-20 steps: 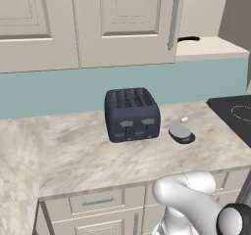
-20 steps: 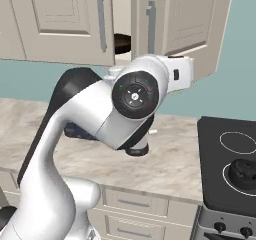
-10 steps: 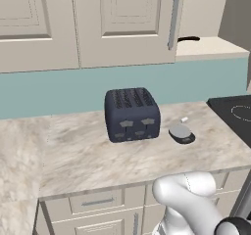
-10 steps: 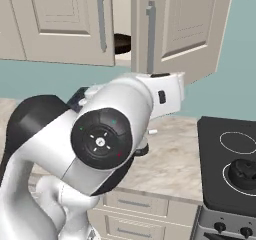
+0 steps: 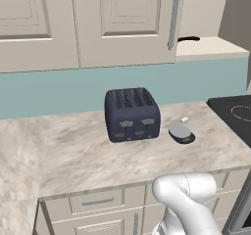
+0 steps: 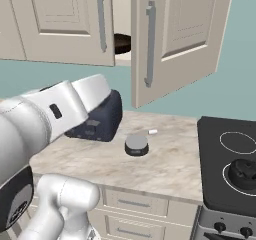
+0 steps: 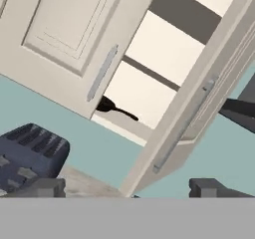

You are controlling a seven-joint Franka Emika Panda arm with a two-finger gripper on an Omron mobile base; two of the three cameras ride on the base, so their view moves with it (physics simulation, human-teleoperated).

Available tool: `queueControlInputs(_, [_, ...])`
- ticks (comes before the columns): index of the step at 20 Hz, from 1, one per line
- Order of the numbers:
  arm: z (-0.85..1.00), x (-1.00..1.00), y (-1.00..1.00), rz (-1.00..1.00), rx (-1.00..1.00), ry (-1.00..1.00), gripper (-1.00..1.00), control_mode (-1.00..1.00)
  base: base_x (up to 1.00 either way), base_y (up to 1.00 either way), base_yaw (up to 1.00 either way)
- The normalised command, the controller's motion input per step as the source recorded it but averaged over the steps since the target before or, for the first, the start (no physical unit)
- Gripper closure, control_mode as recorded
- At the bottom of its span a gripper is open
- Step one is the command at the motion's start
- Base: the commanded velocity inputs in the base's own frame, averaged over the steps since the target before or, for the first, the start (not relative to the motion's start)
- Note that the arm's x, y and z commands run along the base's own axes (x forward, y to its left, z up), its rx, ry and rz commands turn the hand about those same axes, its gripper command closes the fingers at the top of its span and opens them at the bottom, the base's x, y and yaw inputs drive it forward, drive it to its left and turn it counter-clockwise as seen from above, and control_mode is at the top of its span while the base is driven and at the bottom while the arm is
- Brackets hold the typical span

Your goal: Pick the pan from the cabinet and place it on the stove. Then turn on the stove burner for the pan.

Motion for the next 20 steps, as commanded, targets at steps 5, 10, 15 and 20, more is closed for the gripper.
queueControlInputs(5, [-0.03, 0.04, 1.0, -0.06, -0.39, -0.03, -1.0, -1.0, 0.0, 0.0, 0.0])
queueControlInputs(10, [0.0, 0.48, 0.76, -0.07, -0.33, 0.0, -1.0, -1.0, 0.0, 0.0, 0.0])
queueControlInputs(15, [-0.05, 0.84, 0.23, -0.1, -0.25, 0.06, -1.0, -1.0, 0.0, 0.0, 0.0])
queueControlInputs(20, [-0.07, 0.91, 0.0, -0.12, -0.19, 0.07, -1.0, -1.0, 0.0, 0.0, 0.0])
